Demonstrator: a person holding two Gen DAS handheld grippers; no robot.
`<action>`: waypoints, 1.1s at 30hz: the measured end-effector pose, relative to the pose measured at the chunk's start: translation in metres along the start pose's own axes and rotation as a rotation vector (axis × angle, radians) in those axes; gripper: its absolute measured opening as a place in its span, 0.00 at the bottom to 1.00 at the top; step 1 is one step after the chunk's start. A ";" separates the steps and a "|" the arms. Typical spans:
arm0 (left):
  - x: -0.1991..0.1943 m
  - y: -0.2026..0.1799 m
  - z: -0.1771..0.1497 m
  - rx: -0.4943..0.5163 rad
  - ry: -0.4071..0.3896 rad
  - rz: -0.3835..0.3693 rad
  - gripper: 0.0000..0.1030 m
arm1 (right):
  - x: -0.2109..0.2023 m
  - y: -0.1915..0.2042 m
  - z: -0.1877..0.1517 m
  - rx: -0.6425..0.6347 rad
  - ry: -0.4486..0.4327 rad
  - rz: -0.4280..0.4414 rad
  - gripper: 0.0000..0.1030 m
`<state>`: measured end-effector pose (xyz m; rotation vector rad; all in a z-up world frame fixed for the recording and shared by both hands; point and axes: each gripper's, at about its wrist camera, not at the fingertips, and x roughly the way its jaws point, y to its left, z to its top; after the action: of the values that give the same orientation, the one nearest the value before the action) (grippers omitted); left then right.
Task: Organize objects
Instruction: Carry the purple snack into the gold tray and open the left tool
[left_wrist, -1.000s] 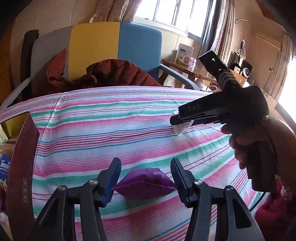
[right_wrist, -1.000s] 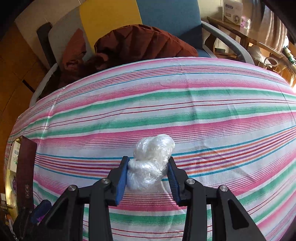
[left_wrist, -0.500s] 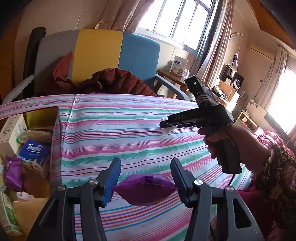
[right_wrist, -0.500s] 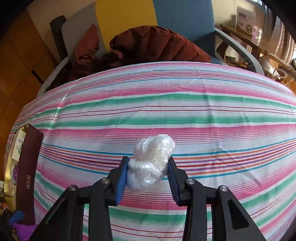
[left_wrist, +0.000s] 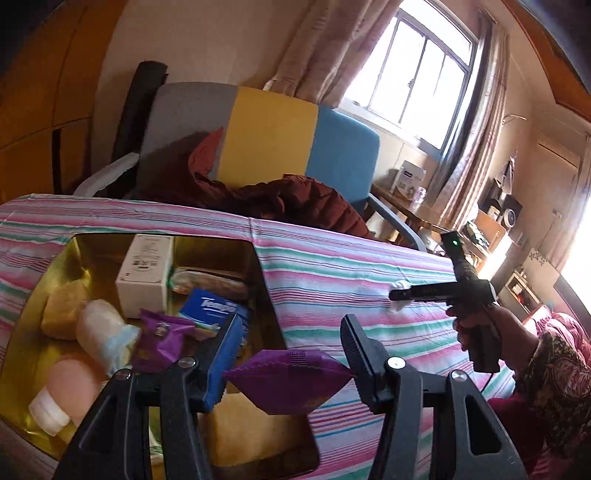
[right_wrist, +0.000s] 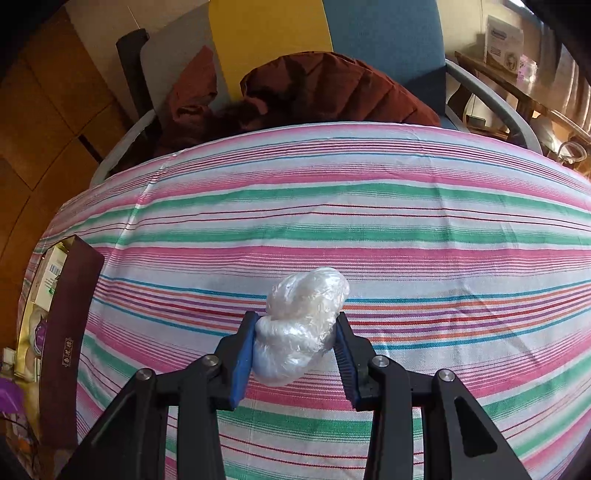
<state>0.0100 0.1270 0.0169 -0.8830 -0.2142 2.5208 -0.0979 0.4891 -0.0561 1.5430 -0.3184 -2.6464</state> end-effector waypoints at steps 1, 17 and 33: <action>-0.001 0.009 0.003 -0.012 -0.003 0.020 0.55 | 0.001 0.001 0.000 -0.006 0.000 0.001 0.40; 0.037 0.154 0.053 -0.301 0.088 0.273 0.55 | 0.008 0.010 0.000 -0.045 -0.008 0.005 0.40; 0.050 0.182 0.073 -0.335 0.029 0.408 0.77 | 0.009 0.013 -0.001 -0.063 -0.005 -0.001 0.40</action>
<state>-0.1374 -0.0095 -0.0060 -1.1936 -0.5034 2.8958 -0.1025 0.4745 -0.0612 1.5186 -0.2318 -2.6339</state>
